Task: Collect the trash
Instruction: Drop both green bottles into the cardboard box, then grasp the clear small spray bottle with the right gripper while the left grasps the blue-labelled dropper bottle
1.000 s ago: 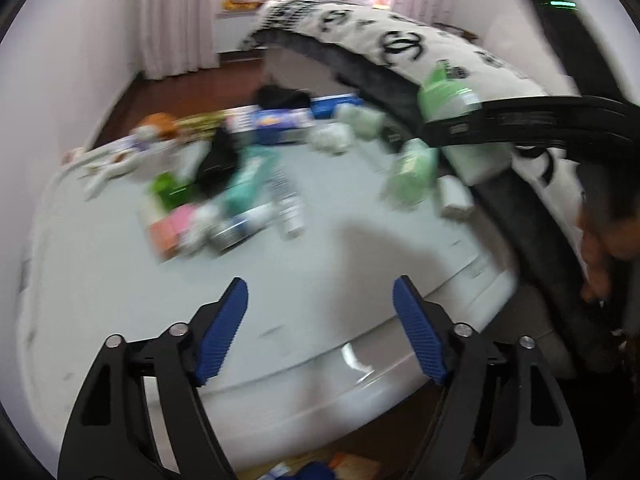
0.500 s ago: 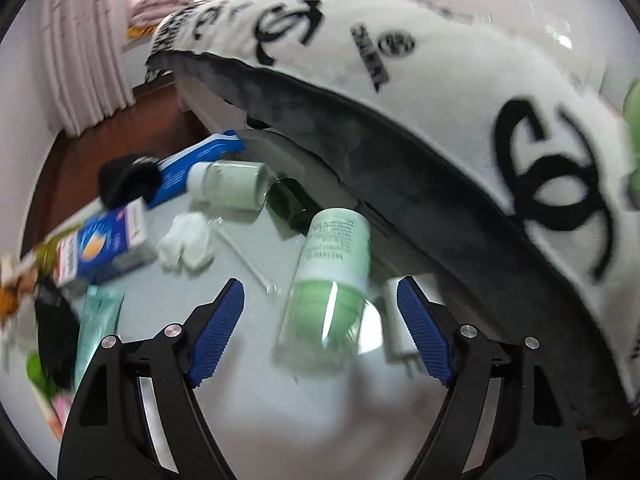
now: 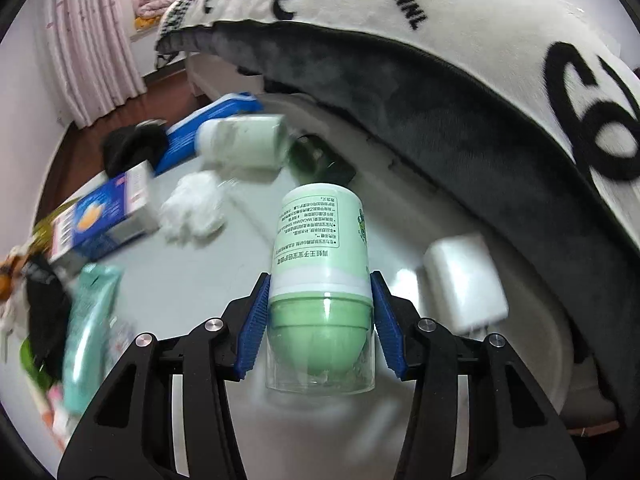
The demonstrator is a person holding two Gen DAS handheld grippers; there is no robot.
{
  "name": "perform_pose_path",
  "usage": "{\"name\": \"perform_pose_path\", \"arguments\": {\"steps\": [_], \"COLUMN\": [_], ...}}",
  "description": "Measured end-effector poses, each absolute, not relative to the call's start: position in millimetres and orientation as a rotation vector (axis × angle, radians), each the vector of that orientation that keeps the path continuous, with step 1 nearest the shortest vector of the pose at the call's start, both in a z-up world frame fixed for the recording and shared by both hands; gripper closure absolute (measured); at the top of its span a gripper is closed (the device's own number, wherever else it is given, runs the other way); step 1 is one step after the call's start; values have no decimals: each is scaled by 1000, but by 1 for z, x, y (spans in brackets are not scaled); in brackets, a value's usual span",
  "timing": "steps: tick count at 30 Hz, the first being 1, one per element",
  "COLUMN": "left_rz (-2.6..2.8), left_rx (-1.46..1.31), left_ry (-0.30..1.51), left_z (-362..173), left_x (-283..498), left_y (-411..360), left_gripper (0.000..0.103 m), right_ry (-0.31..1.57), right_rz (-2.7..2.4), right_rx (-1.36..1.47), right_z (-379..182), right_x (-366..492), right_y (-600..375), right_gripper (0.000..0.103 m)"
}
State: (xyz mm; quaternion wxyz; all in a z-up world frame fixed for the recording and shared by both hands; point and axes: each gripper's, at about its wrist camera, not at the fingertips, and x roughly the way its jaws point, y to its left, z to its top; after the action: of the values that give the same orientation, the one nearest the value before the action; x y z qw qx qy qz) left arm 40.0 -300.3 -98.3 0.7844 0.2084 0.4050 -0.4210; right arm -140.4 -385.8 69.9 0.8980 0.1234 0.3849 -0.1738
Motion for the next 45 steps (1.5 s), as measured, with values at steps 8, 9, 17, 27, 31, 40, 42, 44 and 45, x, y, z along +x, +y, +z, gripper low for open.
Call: {"name": "perform_pose_path", "arguments": {"steps": [8,9,17,27,31,40,42,44,45], "left_rz": [-865,-859,-755,-608,-615,-648,-632,-616,-598], "left_rx": [400,402,433,436,390,243,244,234,223], "left_ry": [841,834,823,1047,1008,847,821,802,785], "left_z": [-61,-55,-27,-86,-71,-9,-4,-2,-3], "left_x": [3,-3,-89,-148,-142,-70,-45,-26,-20], "left_y": [-215,-204,-77,30,34,8,-7,-15,-15], "left_gripper": [55,55,55,32,31,21,21,21,21], "right_ry": [816,817,868,1272,1247,1055,1007,972,971], "right_rz": [-294,-283,-132,14,7,-32,-73,-111,-129], "right_rx": [228,218,168,203,122,67,27,7,10], "right_z": [65,65,35,-106,-97,-12,7,15,14], "right_x": [-138,-138,-170,-236,-230,-154,-120,-85,-66], "right_y": [-356,-350,-248,-124,-108,-157,-172,-185,-193], "right_gripper": [56,56,56,38,31,36,36,43,47]}}
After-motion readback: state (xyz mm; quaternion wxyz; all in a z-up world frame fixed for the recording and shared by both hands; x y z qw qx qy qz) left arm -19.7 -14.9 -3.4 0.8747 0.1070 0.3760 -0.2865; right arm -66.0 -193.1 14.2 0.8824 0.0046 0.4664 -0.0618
